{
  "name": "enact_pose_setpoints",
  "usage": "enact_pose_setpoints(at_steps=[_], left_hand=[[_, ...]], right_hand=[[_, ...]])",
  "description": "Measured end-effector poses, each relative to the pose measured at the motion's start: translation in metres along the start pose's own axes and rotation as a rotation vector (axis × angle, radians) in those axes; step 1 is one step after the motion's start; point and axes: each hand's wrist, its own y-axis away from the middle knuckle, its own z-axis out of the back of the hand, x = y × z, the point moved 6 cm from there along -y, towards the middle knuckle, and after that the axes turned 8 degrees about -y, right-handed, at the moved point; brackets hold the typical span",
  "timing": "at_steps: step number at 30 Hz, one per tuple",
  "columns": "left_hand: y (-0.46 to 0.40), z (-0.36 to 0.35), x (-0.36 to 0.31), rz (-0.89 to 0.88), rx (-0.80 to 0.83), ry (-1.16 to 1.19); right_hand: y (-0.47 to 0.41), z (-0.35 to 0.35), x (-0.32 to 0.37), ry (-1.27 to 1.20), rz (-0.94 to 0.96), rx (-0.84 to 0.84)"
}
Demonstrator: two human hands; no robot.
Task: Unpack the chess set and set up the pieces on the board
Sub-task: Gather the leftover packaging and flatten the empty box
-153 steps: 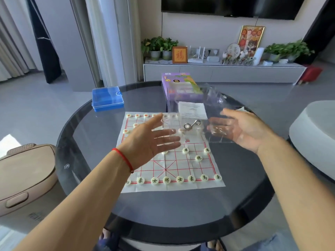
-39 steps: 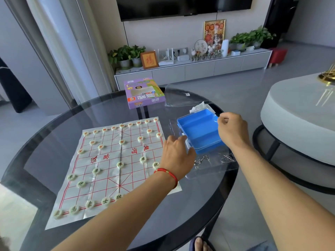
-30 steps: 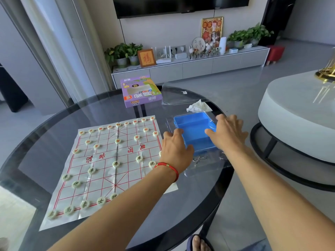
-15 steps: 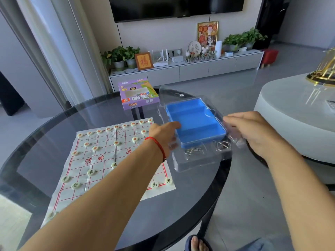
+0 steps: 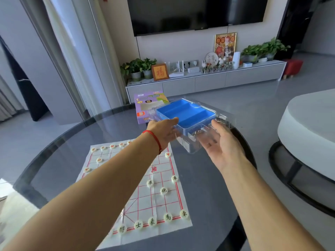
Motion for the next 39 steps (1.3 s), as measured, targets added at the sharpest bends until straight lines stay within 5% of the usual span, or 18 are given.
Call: enact_pose_setpoints(at_steps=[4,8,13,17,21,27,35,39], left_hand=[[-0.035,0.034,-0.013,-0.051,-0.159,-0.244],[-0.081,0.063,-0.042,-0.354,-0.414,-1.03],[-0.156,0.056,-0.05,-0.423,-0.364,-1.699],[-0.196,0.056,-0.038,-0.275,-0.267,-1.702],[-0.195,0.096,-0.049,-0.303,-0.416,-1.739],[-0.195,0.146,-0.055,-0.079,-0.467,-1.742],[-0.204,0.129,-0.066,-0.294,-0.423,-1.687],[-0.197,0.162,-0.074,-0.228,-0.285,-1.915]], right_hand=[[-0.029,-0.001,0.001,-0.072,0.03,-0.039],[-0.05,0.006,0.01,-0.111,0.083,-0.094],[-0.072,0.007,0.015,-0.103,0.12,-0.084],[-0.084,0.009,0.014,-0.088,0.134,-0.052],[-0.091,0.008,0.01,-0.071,0.133,-0.032],[-0.092,0.003,0.006,-0.067,0.124,-0.01],[-0.091,0.004,0.005,-0.051,0.135,-0.009],[-0.091,0.004,0.007,-0.057,0.146,0.0]])
